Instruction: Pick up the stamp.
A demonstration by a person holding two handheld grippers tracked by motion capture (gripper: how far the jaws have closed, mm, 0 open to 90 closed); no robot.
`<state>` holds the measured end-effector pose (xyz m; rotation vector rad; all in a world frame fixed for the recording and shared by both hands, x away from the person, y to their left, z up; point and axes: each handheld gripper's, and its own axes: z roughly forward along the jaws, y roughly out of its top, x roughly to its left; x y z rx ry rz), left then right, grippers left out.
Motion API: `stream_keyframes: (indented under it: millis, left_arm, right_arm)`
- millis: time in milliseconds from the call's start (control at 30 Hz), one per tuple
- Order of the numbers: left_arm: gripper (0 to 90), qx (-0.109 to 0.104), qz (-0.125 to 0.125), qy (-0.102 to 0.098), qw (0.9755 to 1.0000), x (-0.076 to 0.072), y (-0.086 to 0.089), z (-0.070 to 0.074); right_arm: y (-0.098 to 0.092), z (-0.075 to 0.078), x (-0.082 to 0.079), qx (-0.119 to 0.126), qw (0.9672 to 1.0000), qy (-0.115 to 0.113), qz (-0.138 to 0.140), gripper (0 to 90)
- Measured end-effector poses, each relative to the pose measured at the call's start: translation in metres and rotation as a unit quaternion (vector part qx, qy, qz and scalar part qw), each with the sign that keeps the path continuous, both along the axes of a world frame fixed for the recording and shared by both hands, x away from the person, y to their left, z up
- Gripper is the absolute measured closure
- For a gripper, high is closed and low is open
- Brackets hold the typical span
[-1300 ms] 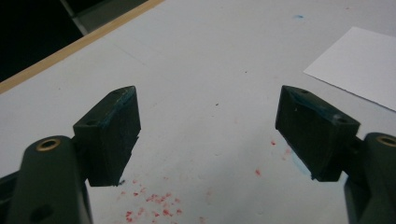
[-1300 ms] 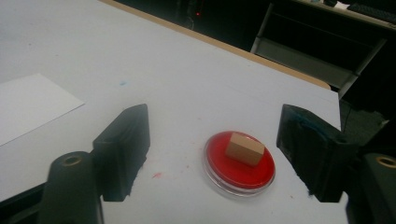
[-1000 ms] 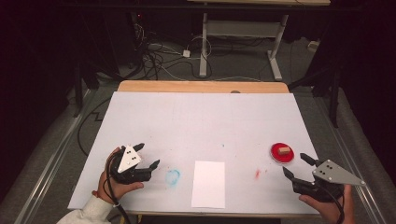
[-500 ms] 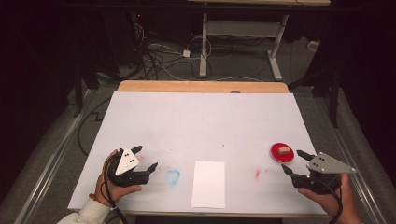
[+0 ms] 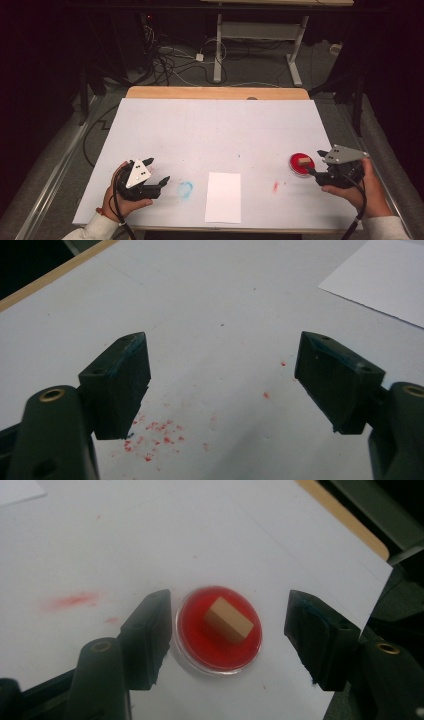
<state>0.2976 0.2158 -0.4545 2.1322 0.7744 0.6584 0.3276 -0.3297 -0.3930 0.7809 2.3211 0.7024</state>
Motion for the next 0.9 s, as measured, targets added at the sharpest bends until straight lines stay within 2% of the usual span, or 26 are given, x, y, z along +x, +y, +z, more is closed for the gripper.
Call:
stream_keyframes:
  millis: [133, 267, 333, 367, 400, 467, 600, 667, 767, 833, 900]
  left_arm:
    - [21.6, 0.004, 0.0, 0.001, 1.0, 0.0, -0.002, -0.001]
    - [21.6, 0.005, -0.002, 0.001, 1.0, -0.001, -0.002, 0.0]
    - [21.6, 0.005, -0.003, 0.001, 1.0, 0.0, -0.002, -0.001]
    - [21.6, 0.005, -0.003, 0.002, 1.0, 0.0, -0.002, -0.001]
    - [21.6, 0.006, -0.003, 0.002, 1.0, 0.0, -0.002, -0.001]
    - [21.6, 0.006, -0.005, 0.004, 1.0, 0.0, -0.002, -0.001]
    - [21.6, 0.006, -0.005, 0.005, 1.0, 0.0, -0.003, -0.001]
    - [21.6, 0.006, -0.006, 0.007, 0.9999, 0.0, -0.003, -0.002]
    - [21.6, 0.006, -0.007, 0.008, 0.9999, 0.001, -0.003, -0.002]
    - [21.6, 0.005, -0.008, 0.009, 0.9999, 0.001, -0.003, -0.002]
    - [21.6, 0.006, -0.01, 0.01, 0.9999, 0.001, -0.003, -0.002]
  right_arm:
    - [0.001, 0.007, 0.013, -0.042, 0.9982, 0.035, 0.025, 39.2]
    - [0.004, 0.005, 0.026, -0.086, 0.9931, 0.07, 0.036, 39.9]
    - [0.007, 0.002, 0.031, -0.092, 0.9914, 0.085, 0.039, 40.8]
    - [0.007, 0.002, 0.031, -0.092, 0.9914, 0.085, 0.039, 40.8]
    - [0.009, -0.001, 0.037, -0.106, 0.989, 0.094, 0.043, 41.6]
    - [0.011, -0.003, 0.042, -0.113, 0.987, 0.103, 0.05, 42.9]
    - [0.019, -0.009, 0.051, -0.138, 0.9806, 0.125, 0.06, 44.5]
    - [0.022, -0.012, 0.056, -0.155, 0.9759, 0.135, 0.073, 45.9]
    - [0.023, -0.016, 0.063, -0.176, 0.9707, 0.147, 0.071, 46.3]
    - [0.023, -0.016, 0.068, -0.187, 0.9683, 0.151, 0.067, 46.1]
    - [0.023, -0.016, 0.072, -0.188, 0.9675, 0.155, 0.069, 46.3]
